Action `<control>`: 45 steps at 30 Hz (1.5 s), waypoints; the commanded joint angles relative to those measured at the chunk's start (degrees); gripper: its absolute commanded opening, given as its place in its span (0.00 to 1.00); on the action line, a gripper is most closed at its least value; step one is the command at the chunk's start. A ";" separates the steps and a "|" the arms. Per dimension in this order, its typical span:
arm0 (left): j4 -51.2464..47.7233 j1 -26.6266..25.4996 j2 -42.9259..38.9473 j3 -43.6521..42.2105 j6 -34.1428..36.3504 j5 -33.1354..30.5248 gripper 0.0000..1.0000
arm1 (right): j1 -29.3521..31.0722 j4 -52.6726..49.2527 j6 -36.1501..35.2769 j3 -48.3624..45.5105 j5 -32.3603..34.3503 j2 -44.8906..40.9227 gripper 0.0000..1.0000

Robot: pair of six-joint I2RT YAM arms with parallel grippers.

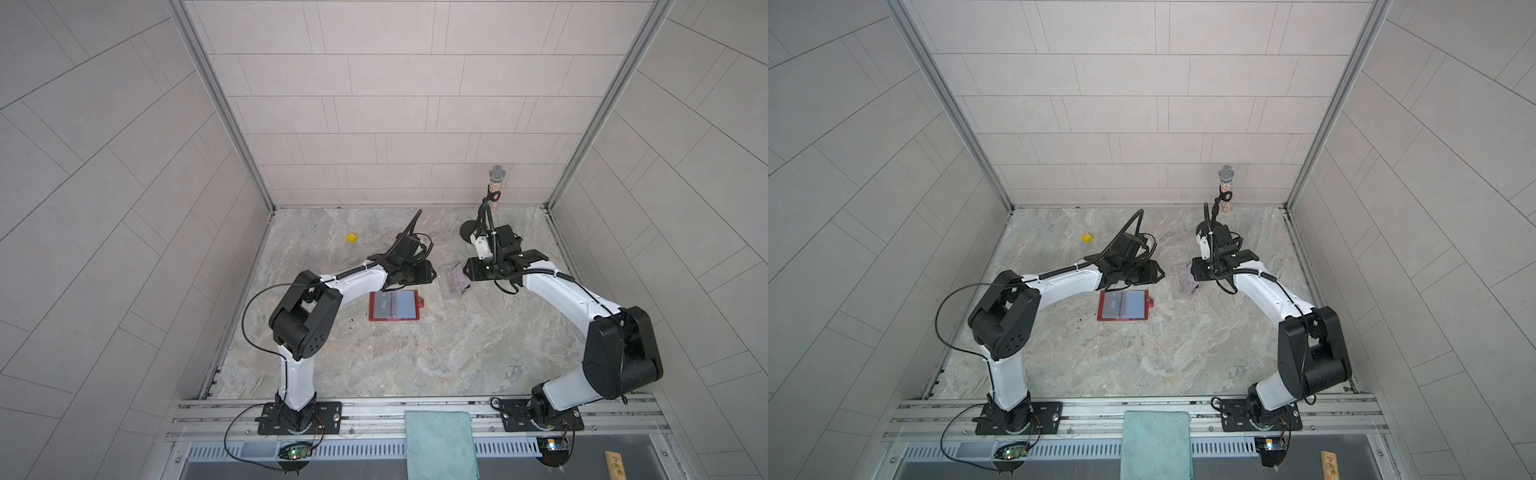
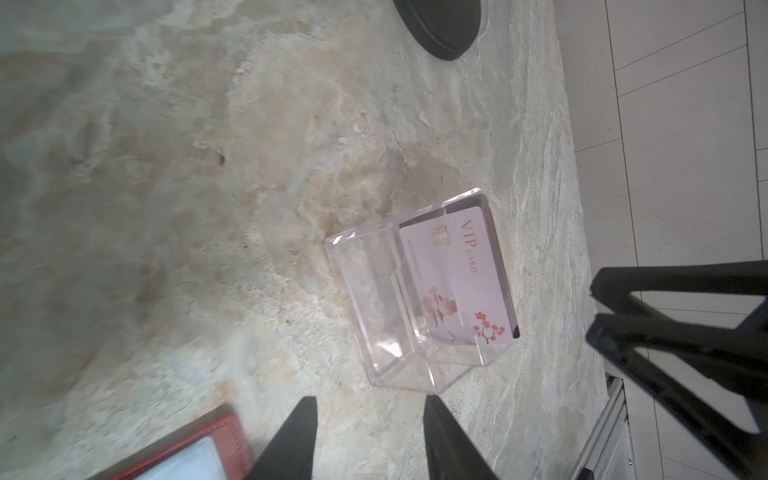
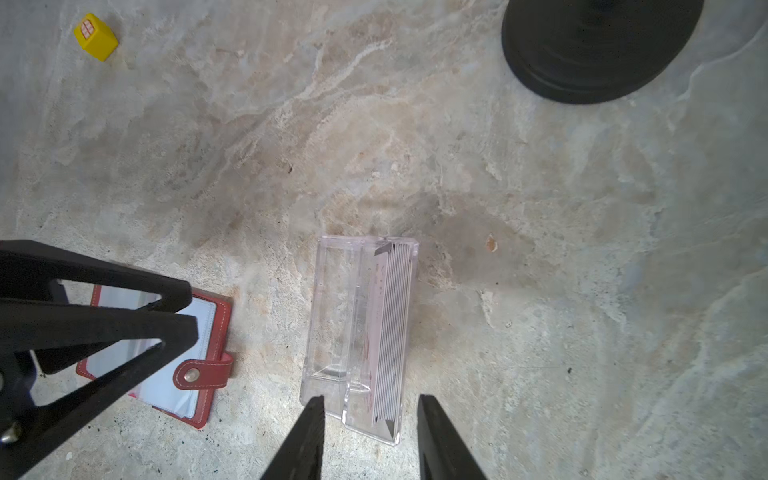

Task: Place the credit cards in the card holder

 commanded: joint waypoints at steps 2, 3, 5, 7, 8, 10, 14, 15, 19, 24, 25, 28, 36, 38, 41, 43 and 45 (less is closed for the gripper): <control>-1.15 -0.52 5.10 5.56 -3.17 3.21 0.49 | -0.73 -3.89 -2.81 4.01 -1.41 3.42 0.43; -0.99 -0.58 5.98 6.42 -3.60 3.50 0.49 | -0.91 -5.03 -2.98 5.12 -1.42 4.45 0.44; -0.42 -0.68 7.37 7.66 -3.96 4.29 0.50 | -1.09 -7.60 -3.72 7.26 -1.71 6.67 0.45; -0.49 -0.71 8.94 9.22 -3.97 5.38 0.50 | -1.10 -9.39 -4.47 9.05 -2.23 8.81 0.45; -0.47 -0.71 9.53 9.84 -3.98 5.69 0.50 | -1.10 -9.74 -4.67 9.42 -2.50 9.43 0.45; -0.52 -0.71 10.76 10.85 -5.69 6.38 0.50 | -1.10 -9.78 -4.84 9.88 -2.78 10.26 0.45; -0.35 -0.71 12.68 12.37 -6.47 7.25 0.51 | -1.10 -9.30 -4.72 9.92 -2.45 10.44 0.45; -0.35 -0.71 13.27 12.79 -6.67 7.64 0.51 | -1.10 -9.54 -4.59 10.09 -2.25 10.75 0.45; -0.17 -0.71 14.54 13.67 -7.24 8.39 0.51 | -1.10 -10.18 -4.24 10.67 -1.57 11.83 0.44; -1.60 -0.80 15.74 15.05 -6.91 8.70 0.51 | -1.02 -10.59 -4.15 11.29 -1.03 13.29 0.43; -1.77 -0.80 15.81 15.05 -6.80 8.56 0.51 | -1.01 -10.63 -4.15 11.46 -0.97 13.56 0.43; -2.09 -0.80 16.40 15.52 -6.90 8.69 0.51 | -1.01 -10.51 -4.15 11.73 -1.02 14.09 0.43; -4.03 -0.80 18.06 16.76 -6.09 8.22 0.50 | -0.93 -10.58 -3.80 12.77 -0.18 15.71 0.42; -4.54 -0.80 18.45 17.05 -5.92 8.12 0.50 | -0.93 -10.60 -3.80 13.10 -0.13 16.15 0.41; -4.91 -0.79 18.95 17.24 -5.78 8.08 0.49 | -0.75 -10.66 -3.71 13.55 0.14 16.90 0.41; -5.39 -0.80 19.08 17.24 -5.61 7.58 0.49 | -0.51 -10.92 -3.71 13.94 0.59 17.42 0.41; -5.65 -0.80 19.29 17.24 -5.38 7.58 0.49 | -0.33 -10.95 -3.56 14.10 1.51 17.74 0.41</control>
